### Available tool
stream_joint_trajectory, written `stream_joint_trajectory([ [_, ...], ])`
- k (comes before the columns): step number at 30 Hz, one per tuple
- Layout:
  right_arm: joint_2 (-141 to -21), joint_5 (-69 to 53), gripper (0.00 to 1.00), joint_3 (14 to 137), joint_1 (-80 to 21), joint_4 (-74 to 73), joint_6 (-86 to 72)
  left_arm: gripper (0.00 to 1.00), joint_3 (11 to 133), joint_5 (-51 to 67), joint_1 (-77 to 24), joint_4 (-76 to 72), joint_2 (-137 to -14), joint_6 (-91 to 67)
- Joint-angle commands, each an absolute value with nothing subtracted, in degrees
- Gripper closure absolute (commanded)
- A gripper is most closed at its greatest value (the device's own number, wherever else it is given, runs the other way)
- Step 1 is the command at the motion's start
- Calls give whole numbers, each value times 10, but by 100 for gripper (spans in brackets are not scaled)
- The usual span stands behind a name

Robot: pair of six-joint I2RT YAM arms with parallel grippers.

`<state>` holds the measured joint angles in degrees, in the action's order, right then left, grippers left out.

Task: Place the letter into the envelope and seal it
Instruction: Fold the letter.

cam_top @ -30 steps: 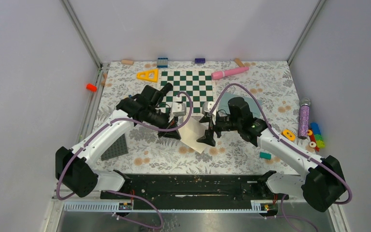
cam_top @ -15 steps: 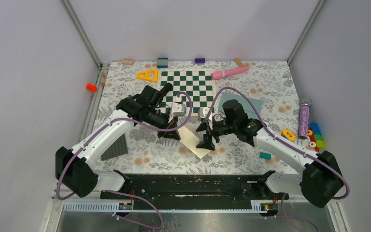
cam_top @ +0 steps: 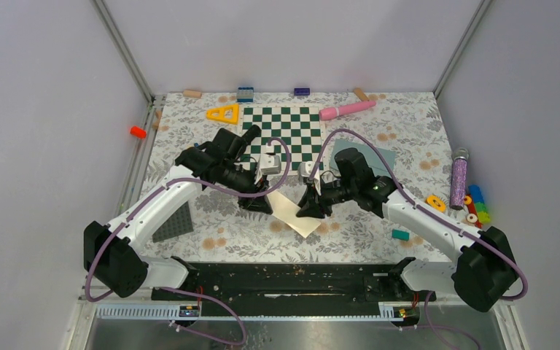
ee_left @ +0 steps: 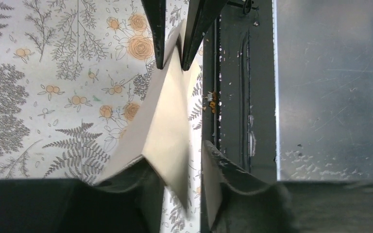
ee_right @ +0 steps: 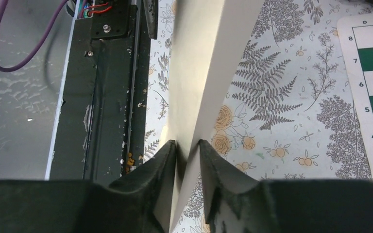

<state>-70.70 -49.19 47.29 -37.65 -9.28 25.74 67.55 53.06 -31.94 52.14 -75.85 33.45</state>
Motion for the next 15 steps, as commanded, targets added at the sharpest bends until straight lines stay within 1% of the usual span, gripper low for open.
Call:
stream_joint_trajectory([
  [1,-713,-520,72,505,-382,-119,263,58,690,527,-322,493,-741,330],
  [3,-713,-520,80,507,-382,-123,262,54,687,521,-321,488,-732,327],
  [7,-714,-520,92,513,-382,-129,259,42,681,511,-315,479,-713,322],
  [8,-714,-520,94,514,-382,-131,258,37,681,508,-312,478,-708,321],
  [11,-712,-526,100,520,-382,-143,260,18,678,493,-295,466,-689,316],
  [12,-712,-530,100,521,-382,-146,261,12,675,492,-282,455,-681,310],
  [13,-711,-534,100,522,-382,-150,261,3,671,494,-272,443,-673,302],
  [15,-711,-549,100,527,-382,-166,266,1,663,497,-256,416,-660,286],
])
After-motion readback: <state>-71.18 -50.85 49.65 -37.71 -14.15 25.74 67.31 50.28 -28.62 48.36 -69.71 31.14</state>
